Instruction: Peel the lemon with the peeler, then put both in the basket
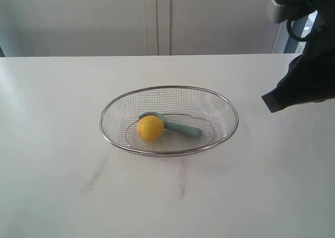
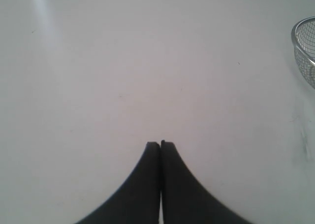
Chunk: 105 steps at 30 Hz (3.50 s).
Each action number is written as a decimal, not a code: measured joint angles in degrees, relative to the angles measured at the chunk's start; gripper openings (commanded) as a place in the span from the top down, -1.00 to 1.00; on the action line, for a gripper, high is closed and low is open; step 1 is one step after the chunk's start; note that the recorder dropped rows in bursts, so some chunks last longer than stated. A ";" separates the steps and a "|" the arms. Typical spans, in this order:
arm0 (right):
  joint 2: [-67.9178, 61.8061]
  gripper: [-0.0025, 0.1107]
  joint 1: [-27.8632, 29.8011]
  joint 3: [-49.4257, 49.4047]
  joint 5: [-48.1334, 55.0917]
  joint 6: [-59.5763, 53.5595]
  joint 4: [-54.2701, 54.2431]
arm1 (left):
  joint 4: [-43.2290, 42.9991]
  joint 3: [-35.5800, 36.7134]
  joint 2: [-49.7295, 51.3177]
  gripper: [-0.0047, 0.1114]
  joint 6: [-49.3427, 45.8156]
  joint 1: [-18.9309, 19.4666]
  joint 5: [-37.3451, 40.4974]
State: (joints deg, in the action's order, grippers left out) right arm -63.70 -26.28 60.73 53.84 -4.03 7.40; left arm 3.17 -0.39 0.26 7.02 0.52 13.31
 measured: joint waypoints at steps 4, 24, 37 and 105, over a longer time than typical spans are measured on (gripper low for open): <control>0.00 0.91 0.00 0.00 0.00 0.00 0.00 | 0.00 0.00 0.00 0.92 -0.13 0.00 -1.04; 0.00 0.91 0.00 0.00 0.00 0.00 0.00 | 0.00 0.00 0.00 0.92 -0.26 0.00 -1.45; 0.00 0.91 0.00 0.00 0.00 0.00 0.00 | 0.00 0.00 0.00 0.92 -0.26 0.00 -1.45; 63.45 0.91 35.86 -60.32 -43.88 9.16 -1.51 | 0.00 0.00 0.00 0.92 -0.71 0.00 -1.57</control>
State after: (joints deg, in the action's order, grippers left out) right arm -0.25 9.59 0.40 9.95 5.12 5.89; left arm 3.17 -0.39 0.26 6.31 0.52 11.74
